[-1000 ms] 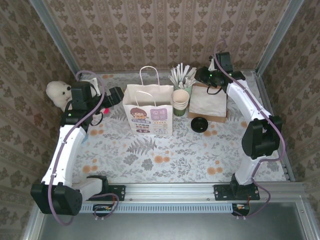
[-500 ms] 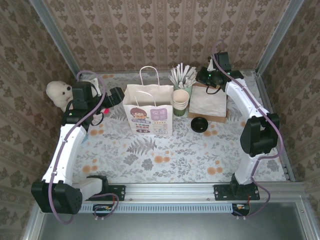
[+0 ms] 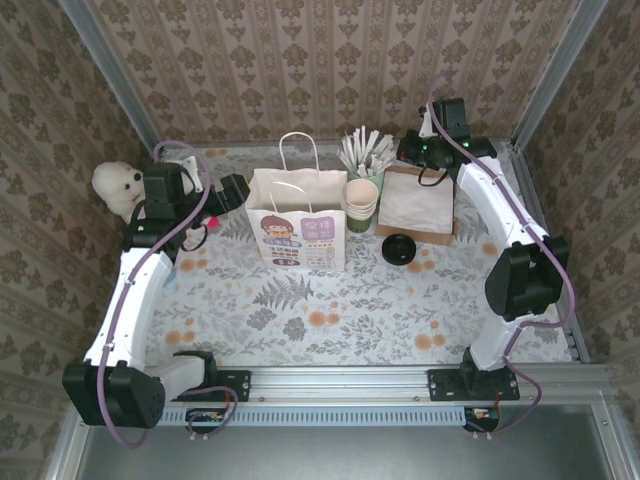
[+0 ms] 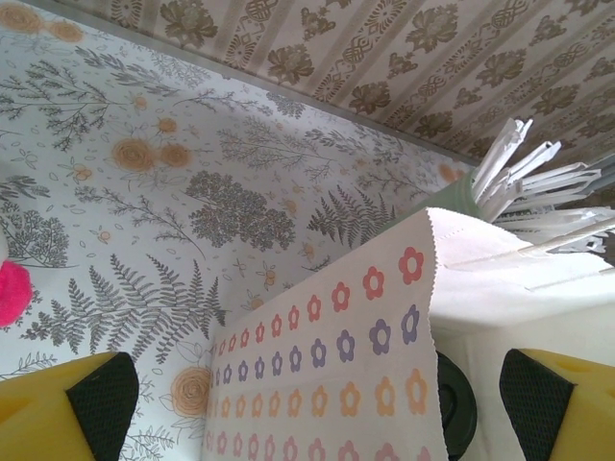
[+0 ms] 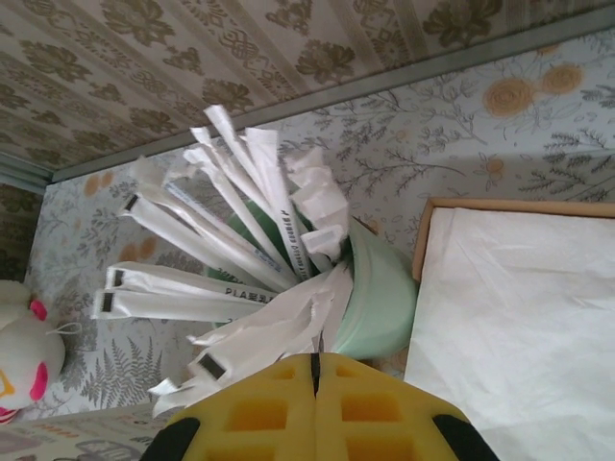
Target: Pack the takeout coffee
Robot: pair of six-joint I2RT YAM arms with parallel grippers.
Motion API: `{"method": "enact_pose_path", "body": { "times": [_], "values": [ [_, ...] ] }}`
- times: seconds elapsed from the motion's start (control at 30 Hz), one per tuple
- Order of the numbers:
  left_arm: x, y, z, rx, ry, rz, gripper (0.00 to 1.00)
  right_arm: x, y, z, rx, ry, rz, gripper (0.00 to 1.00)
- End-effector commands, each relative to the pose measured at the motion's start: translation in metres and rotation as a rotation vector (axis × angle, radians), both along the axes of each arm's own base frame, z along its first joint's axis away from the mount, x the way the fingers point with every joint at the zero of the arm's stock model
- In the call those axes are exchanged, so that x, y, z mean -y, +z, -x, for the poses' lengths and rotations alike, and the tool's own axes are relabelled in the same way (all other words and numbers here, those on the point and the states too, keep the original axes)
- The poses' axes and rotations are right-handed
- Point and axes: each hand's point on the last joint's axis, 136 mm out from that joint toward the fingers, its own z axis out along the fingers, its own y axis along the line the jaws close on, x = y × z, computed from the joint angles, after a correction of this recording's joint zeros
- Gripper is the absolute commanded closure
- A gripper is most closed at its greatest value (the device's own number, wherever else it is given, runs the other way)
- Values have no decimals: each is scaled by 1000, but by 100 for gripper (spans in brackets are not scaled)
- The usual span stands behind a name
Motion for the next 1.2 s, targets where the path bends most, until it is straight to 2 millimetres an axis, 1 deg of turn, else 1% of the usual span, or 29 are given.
{"method": "enact_pose_path", "body": {
  "times": [0.0,0.07,0.1,0.17,0.27,0.37,0.4,0.43,0.57,0.63,0.73,0.83,0.9,0.97,1.07,1.17],
  "values": [
    [3,3,-2,17,-22,18,0,5,33,12,77,8,43,100],
    [6,6,-2,28,-41,23,0,6,55,19,133,17,54,100],
    [7,7,-2,33,-50,25,0,8,68,26,164,23,69,100],
    [11,12,-1,41,-73,32,0,4,91,42,219,69,100,100],
    [13,19,-1,51,-88,41,0,-7,118,76,274,150,161,100],
    [16,24,-1,58,-107,51,0,-19,143,114,343,233,205,100],
    [18,27,-1,62,-119,55,0,-26,146,123,350,269,209,100],
    [20,27,-1,59,-132,58,0,-30,164,143,400,299,204,100],
    [23,21,-1,20,-136,82,0,-54,194,193,498,433,190,100],
    [28,17,-1,0,-153,109,0,-67,208,218,556,505,165,100],
    [32,11,-1,-20,-164,138,0,-78,232,243,644,569,88,100],
    [39,7,1,-38,-191,169,0,-84,254,255,719,599,27,100],
    [47,6,2,-49,-227,193,0,-92,260,255,740,622,-6,100],
    [52,5,5,-54,-245,200,0,-100,260,247,744,633,-19,100],
    [55,6,7,-53,-251,206,0,-107,260,230,748,612,3,100],
    [59,4,9,-60,-255,223,0,-112,270,219,772,601,7,100]
  ]
}}
